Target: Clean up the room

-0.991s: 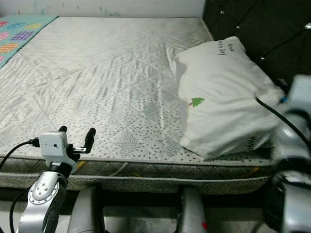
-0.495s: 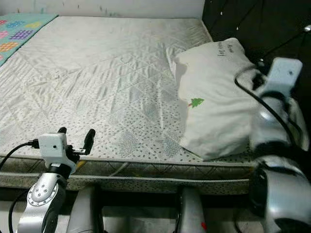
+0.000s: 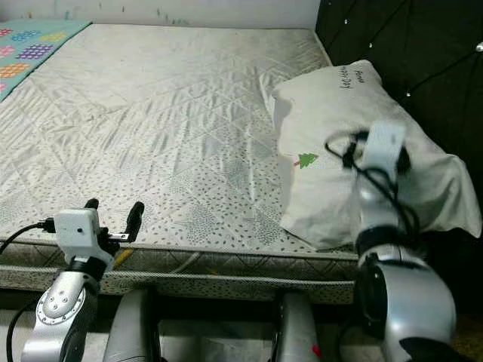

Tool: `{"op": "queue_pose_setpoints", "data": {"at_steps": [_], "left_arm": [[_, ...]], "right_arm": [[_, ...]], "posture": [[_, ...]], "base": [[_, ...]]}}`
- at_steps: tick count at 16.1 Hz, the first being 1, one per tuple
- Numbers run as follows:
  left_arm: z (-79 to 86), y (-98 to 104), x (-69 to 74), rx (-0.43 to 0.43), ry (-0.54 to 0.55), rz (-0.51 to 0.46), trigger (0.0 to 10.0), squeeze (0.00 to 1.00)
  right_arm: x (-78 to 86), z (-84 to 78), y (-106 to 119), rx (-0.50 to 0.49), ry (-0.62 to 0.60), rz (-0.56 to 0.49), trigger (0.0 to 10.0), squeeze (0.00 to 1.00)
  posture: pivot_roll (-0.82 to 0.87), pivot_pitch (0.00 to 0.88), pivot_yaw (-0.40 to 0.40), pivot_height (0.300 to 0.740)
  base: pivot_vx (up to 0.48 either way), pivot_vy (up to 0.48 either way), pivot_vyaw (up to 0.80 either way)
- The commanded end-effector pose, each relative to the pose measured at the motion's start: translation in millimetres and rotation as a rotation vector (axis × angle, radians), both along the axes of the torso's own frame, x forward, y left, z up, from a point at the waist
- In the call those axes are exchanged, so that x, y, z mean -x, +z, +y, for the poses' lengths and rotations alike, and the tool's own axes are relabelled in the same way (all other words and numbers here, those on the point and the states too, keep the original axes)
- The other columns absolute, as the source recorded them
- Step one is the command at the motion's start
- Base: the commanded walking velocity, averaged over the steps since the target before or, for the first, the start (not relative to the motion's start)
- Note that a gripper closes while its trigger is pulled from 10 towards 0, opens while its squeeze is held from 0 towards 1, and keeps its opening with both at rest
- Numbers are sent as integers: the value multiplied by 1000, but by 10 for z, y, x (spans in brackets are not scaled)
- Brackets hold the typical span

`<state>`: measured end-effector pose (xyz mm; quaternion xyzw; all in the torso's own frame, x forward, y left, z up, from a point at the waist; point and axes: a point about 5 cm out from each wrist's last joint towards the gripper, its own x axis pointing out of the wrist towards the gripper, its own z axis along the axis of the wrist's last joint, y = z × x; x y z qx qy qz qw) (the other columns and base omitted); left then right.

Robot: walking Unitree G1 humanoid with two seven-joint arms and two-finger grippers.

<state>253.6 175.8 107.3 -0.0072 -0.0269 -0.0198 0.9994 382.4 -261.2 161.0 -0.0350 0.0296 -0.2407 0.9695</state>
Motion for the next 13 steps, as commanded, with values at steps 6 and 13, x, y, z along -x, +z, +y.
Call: {"op": "queue_pose_setpoints", "data": {"at_steps": [6,13], "left_arm": [[8,29,37,-3,8,2,10000,0],[-13,-1,69,4,7,19,10000,0]], "right_arm": [[153,-75,-377,-118,-102,176,10000,0],[388,42,-892,-218,-86,368,10000,0]], "posture": [[56,89,-38,530],[54,99,-38,530]], "base": [[0,0,0],[0,0,0]]}}
